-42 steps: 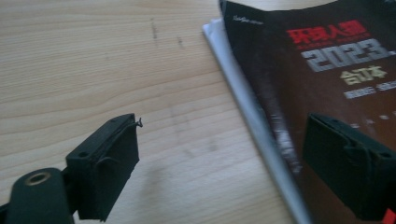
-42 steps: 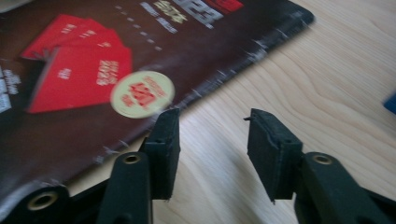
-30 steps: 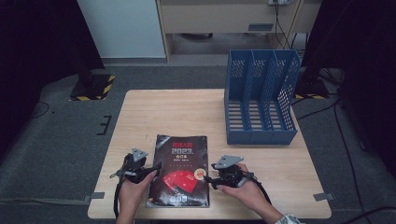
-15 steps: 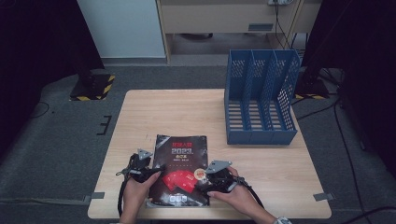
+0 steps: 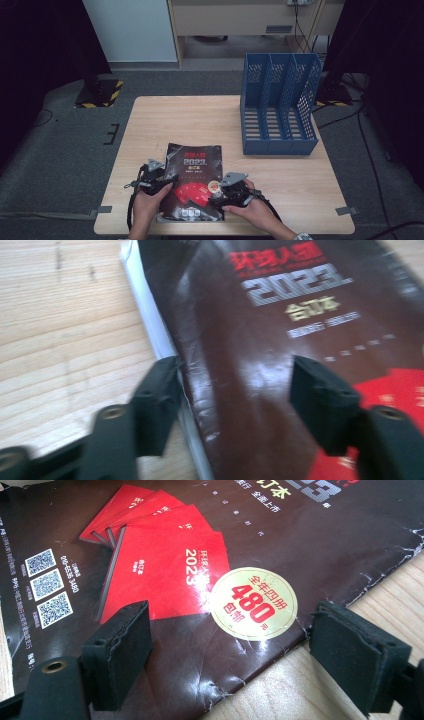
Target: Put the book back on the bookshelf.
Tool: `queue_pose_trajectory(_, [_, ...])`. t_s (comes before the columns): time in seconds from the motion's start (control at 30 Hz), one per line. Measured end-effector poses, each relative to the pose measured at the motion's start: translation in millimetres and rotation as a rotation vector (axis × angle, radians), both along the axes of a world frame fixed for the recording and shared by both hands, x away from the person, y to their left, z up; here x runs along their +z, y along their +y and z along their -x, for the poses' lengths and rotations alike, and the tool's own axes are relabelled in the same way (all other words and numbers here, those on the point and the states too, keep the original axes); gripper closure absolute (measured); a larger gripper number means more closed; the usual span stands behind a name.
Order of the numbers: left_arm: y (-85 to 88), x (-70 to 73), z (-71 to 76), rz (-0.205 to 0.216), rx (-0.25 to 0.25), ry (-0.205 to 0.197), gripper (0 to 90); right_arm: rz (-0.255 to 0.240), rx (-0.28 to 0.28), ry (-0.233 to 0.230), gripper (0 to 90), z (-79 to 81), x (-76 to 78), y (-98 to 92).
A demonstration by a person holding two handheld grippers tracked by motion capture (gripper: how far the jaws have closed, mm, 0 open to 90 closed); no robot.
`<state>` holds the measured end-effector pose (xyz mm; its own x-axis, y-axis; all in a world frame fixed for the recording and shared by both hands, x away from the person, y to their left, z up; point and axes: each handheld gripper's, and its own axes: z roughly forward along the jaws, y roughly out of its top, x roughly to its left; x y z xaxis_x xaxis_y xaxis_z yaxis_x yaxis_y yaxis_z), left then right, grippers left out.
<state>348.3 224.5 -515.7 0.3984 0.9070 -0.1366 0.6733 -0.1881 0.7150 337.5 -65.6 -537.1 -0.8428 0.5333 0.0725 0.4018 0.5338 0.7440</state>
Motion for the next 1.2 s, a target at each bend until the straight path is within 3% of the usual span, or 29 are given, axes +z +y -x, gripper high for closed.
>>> queue_pose_trajectory(0.03, [-2.7,0.9,2.4,0.038,-0.038,0.018,46.2,0.0,-0.001,-0.002,17.3,0.1,-0.1,0.2])
queue_pose_trajectory(0.13, [-10.0,1.3,6.0,0.003,-0.077,0.033,46.1,0.001,0.0,-0.002,17.4,0.3,-0.1,0.1])
queue_pose_trajectory(0.37, [-11.8,-0.5,5.0,0.018,-0.091,0.044,48.2,0.0,0.002,-0.002,17.3,1.0,-0.1,-0.5])
queue_pose_trajectory(0.47, [-14.0,9.3,6.2,0.063,-0.102,-0.013,52.4,0.001,0.01,0.0,17.4,1.4,0.0,-1.4])
queue_pose_trajectory(0.53, [-16.0,11.3,7.0,0.06,-0.115,-0.02,52.3,0.0,0.008,0.002,17.3,1.5,0.1,-1.4])
queue_pose_trajectory(0.67, [-23.7,8.1,7.6,0.003,-0.138,-0.009,52.3,0.0,0.013,0.0,17.3,1.2,0.0,-1.6])
queue_pose_trajectory(0.77, [-22.6,7.1,4.0,0.025,-0.117,-0.014,53.0,0.001,0.013,0.0,17.3,1.3,0.0,-1.5])
queue_pose_trajectory(0.97, [-26.6,4.6,-5.3,0.067,-0.126,-0.018,49.6,0.001,0.013,0.0,17.3,1.3,0.0,-1.5])
queue_pose_trajectory(1.07, [-34.4,8.8,-3.5,0.01,-0.163,-0.06,48.9,0.001,0.012,0.001,17.4,1.4,0.0,-1.7])
queue_pose_trajectory(1.2, [-39.5,9.1,0.0,-0.03,-0.182,-0.059,52.6,0.0,0.015,0.0,17.3,1.2,0.0,-2.0])
